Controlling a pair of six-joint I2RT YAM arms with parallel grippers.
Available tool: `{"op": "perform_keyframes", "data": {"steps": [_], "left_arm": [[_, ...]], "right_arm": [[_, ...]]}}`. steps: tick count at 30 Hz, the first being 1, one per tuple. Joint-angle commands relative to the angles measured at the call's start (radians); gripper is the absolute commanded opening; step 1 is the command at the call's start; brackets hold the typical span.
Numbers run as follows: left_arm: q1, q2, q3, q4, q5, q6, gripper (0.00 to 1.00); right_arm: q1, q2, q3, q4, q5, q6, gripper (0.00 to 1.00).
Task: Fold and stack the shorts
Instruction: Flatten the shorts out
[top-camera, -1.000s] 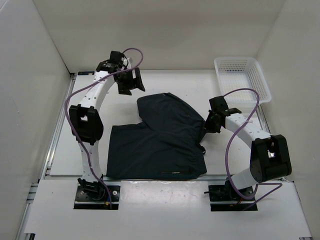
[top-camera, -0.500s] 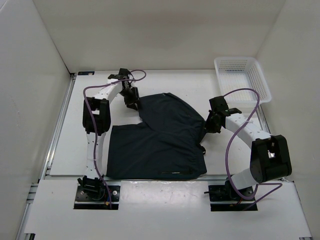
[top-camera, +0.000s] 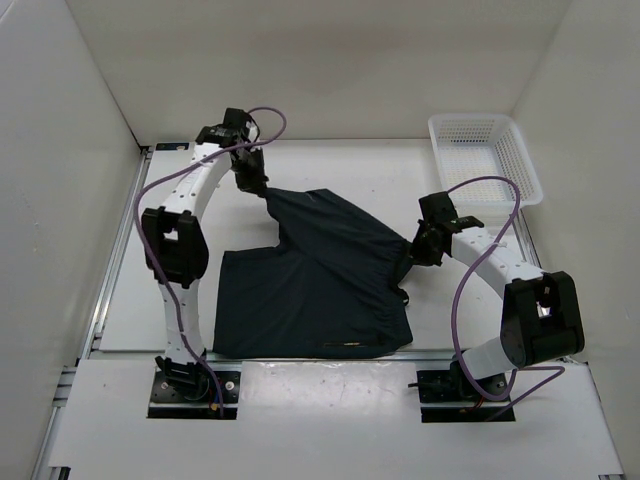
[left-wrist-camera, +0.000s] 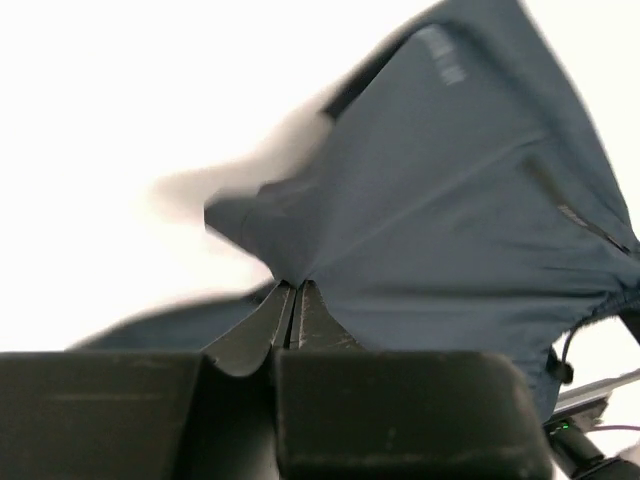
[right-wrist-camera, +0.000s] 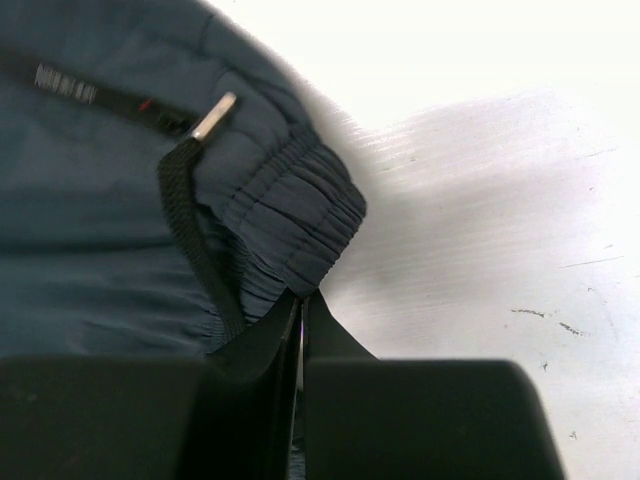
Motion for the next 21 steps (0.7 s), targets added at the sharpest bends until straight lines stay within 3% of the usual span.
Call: {"op": "perform_keyframes", "data": {"steps": [1,5,7,10,11,12,15,20,21], "left_arm": [[-0.032,-0.115,0.007,-0.079,-0.118,0.044,0.10],[-0.043,-0.019,0.034,-0.095,-0.188,0.044,0.10],[-0.034,0.026,0.080,-0.106,-0.140,0.044,0.25],[-0.034,0.037,0.080,-0.088,-0.112,0.054,0.86],[-0.034,0.023,0.080,-0.088,-0.112,0.054,1.00],[-0.024,0.008,0.071,-0.088,-0.112,0.054,1.00],[-0.024,-0.014,0.071,-0.088,-0.132,0.054,1.00],[-0.023,0.003,0.122,-0.066,-0.121,0.054,0.68],[-0.023,0.018,0.142,-0.066,-0.121,0.063,0.65]], "right_arm": [[0.002,-0.030,0.013,-0.016,0.034,-0.017,0.00],[0.002,-0.019,0.004,-0.003,0.034,-0.007,0.00],[0.002,-0.019,0.004,0.007,0.020,-0.007,0.00],[0.002,-0.019,0.004,0.007,-0.001,-0.007,0.00],[0.002,-0.019,0.004,0.007,-0.014,-0.024,0.00],[0.002,-0.019,0.004,0.007,-0.014,-0.024,0.00],[0.002,-0.029,0.022,-0.028,0.006,-0.049,0.13],[0.002,-0.041,0.091,-0.124,0.121,-0.040,0.29],[0.002,-0.041,0.118,-0.125,0.121,-0.040,0.40]]}}
